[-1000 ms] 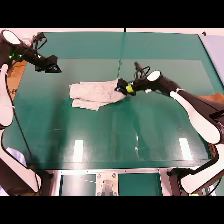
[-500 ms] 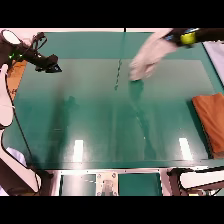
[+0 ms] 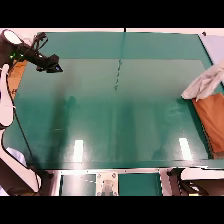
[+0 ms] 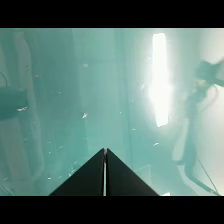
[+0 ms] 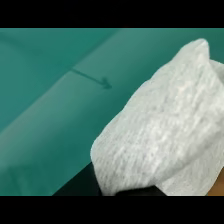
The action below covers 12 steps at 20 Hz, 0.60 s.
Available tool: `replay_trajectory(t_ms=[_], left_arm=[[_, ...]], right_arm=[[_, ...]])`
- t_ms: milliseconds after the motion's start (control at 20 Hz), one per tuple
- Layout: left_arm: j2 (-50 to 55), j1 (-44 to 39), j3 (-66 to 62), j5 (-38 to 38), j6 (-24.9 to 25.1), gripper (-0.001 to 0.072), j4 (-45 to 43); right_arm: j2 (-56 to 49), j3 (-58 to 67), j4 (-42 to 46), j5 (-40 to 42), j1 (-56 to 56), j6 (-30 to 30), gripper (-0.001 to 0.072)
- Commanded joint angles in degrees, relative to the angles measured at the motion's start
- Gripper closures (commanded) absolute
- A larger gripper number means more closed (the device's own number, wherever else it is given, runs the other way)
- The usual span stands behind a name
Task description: Fold the shirts.
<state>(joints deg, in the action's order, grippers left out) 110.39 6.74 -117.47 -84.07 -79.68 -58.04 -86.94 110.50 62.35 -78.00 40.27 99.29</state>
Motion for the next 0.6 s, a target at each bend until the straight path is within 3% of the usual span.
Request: replay_trajectory(t_ms=[0,250,550], left_arm=[[-0.04,-0.09,0.02,0.04,0.02,0.0689,0.07],[-0.04,-0.09,0.02,-0.02,0.02,0.0689,0.07],[-0.04,-0.09,0.02,-0.55,0.17,0.0689,0.09]], right_arm=[[0.13,-3.43,0.28,-0.79,7.04,0.52,0.0702],[0.81,-3.76,0.11,-1.25,8.9,-2.82,0.0702],[6.58,-5.97,1.84,-2.69,15.65,3.1,0.0702]])
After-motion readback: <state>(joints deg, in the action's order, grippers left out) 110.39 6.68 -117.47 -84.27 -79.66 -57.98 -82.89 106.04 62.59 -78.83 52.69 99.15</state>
